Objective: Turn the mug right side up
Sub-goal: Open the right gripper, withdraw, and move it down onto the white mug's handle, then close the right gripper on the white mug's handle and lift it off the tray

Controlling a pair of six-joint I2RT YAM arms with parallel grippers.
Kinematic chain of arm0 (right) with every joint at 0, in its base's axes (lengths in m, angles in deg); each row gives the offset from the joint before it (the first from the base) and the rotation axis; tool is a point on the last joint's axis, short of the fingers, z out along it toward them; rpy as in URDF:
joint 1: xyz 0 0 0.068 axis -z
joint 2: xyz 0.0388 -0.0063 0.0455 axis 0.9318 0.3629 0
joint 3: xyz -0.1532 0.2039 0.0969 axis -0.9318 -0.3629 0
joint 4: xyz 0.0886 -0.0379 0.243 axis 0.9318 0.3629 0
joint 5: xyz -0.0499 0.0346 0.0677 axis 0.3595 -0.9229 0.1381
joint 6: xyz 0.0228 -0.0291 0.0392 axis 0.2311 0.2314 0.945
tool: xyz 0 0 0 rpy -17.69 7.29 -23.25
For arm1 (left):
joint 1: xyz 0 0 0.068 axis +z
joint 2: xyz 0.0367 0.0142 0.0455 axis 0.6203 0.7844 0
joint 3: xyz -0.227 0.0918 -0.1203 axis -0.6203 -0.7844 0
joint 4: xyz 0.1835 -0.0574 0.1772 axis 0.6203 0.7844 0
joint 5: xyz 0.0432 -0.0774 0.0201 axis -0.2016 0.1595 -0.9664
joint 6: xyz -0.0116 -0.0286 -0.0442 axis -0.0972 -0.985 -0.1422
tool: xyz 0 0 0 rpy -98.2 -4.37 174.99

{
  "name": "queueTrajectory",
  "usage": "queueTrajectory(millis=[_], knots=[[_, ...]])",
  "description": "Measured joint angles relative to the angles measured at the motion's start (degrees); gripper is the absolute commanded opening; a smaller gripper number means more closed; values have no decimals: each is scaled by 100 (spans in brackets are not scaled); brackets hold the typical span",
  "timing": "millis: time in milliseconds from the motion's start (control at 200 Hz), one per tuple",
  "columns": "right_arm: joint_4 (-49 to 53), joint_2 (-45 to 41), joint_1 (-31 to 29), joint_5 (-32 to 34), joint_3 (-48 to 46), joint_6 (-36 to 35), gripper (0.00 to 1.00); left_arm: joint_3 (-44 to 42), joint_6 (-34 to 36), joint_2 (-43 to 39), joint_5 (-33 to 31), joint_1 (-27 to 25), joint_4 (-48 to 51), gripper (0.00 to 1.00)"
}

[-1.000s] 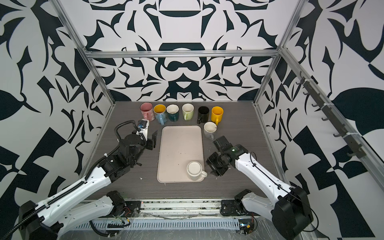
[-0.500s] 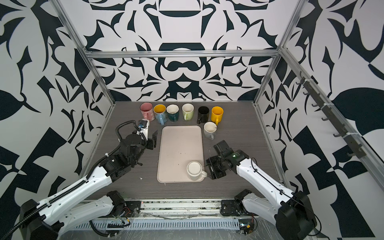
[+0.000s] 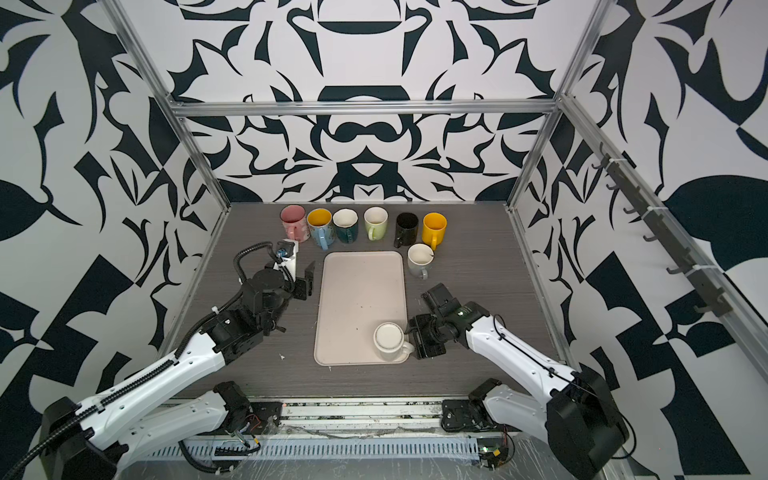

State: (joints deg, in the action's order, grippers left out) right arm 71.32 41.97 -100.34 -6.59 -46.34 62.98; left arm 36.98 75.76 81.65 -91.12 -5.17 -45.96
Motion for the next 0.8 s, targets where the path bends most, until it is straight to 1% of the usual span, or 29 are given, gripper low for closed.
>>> queueTrajectory(millis=[120, 260, 315, 385, 800], knots=[[-208, 155, -2, 7, 0, 74, 51, 0, -15, 39, 0, 0, 2, 71], [-356, 295, -4, 17, -2, 127, 37, 0, -35, 42, -2, 0, 0, 71], [-417, 326, -4, 20, -20, 168, 35, 0, -37, 42, -2, 0, 2, 71], [-483, 363, -4, 20, -42, 184, 33, 0, -37, 37, -9, 0, 0, 71], [-684, 649, -4, -28, -42, 195, 33, -129, -50, 4, -94, 0, 7, 71]])
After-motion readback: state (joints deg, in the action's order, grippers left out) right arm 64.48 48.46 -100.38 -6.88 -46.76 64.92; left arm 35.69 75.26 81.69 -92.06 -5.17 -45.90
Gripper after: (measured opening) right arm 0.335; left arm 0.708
